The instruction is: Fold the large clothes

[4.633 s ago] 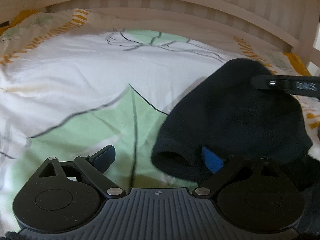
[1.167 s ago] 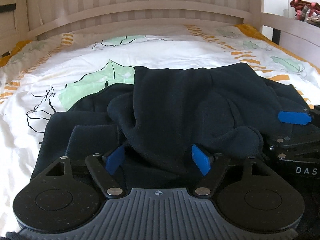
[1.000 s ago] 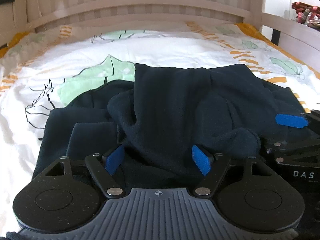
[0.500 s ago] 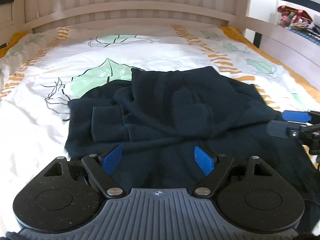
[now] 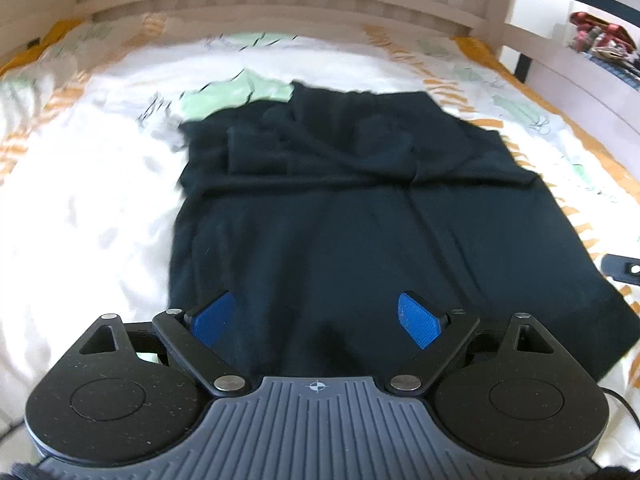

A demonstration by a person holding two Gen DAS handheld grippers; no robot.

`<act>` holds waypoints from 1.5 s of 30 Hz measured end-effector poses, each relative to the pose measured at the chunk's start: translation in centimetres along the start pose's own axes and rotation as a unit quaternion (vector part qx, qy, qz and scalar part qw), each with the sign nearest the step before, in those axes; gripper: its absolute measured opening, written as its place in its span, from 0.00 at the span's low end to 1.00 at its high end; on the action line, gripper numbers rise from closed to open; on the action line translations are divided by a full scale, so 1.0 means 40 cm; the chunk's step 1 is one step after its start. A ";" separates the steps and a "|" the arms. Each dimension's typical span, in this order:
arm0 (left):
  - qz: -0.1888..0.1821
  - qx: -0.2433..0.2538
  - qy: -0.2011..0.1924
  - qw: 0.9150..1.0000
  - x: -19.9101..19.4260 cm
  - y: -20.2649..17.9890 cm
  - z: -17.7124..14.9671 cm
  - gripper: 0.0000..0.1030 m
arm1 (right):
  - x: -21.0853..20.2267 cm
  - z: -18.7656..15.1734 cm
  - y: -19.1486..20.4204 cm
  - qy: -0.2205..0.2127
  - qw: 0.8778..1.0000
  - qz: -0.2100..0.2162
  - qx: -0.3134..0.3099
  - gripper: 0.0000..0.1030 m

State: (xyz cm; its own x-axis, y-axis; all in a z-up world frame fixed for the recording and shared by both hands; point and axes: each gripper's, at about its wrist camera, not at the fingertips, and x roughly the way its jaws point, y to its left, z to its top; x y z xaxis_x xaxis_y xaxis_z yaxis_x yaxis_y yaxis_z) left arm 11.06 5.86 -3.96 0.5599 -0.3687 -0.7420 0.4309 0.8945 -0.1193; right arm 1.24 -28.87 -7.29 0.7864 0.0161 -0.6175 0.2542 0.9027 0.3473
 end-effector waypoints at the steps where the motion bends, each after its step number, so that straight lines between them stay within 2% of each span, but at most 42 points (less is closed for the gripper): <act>1: 0.003 -0.005 0.004 1.000 -0.004 0.007 -0.009 0.87 | -0.010 -0.004 -0.013 0.002 1.000 -0.005 0.014 0.99; 6: 0.015 -0.025 0.021 0.999 -0.027 0.035 -0.047 0.87 | -0.056 -0.028 -0.065 0.009 0.997 -0.020 0.070 1.00; 9: 0.017 -0.038 0.034 0.999 -0.035 0.047 -0.063 0.87 | -0.060 -0.037 -0.086 0.030 0.994 -0.022 0.100 1.00; 17: 0.036 -0.024 0.051 0.998 -0.051 0.033 -0.093 0.87 | -0.040 -0.075 -0.103 0.086 0.987 0.013 0.138 1.00; 21: 0.043 -0.046 0.055 0.996 -0.074 0.047 -0.115 0.87 | -0.031 -0.085 -0.108 0.095 0.985 0.020 0.140 1.00; 26: 0.042 -0.117 0.082 0.989 -0.075 0.100 -0.126 0.86 | -0.019 -0.088 -0.100 0.099 0.986 0.018 0.130 1.00; 28: 0.033 -0.129 0.070 0.989 -0.091 0.109 -0.126 0.87 | -0.020 -0.092 -0.098 0.098 0.987 0.018 0.123 1.00; 35: 0.029 -0.116 0.106 0.987 -0.046 0.103 -0.128 0.88 | -0.013 -0.096 -0.088 0.095 0.989 0.012 0.112 1.00; 37: 0.020 -0.118 0.110 0.987 -0.032 0.102 -0.126 0.96 | -0.012 -0.098 -0.084 0.094 0.990 0.010 0.107 1.00; 39: 0.014 -0.115 0.115 0.987 -0.019 0.100 -0.127 1.00 | -0.012 -0.099 -0.082 0.092 0.990 0.009 0.102 1.00; 45: 0.034 -0.108 0.104 0.988 -0.002 0.078 -0.129 1.00 | -0.011 -0.110 -0.069 0.077 0.993 -0.004 0.085 1.00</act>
State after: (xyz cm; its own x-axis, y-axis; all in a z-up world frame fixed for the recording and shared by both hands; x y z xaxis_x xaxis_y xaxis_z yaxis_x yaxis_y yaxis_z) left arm 8.70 10.01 -7.68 0.4146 -0.2658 -0.8703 0.2242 0.9567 -0.1855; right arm -2.28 -29.48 -11.10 0.6925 0.0866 -0.7162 0.3615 0.8175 0.4484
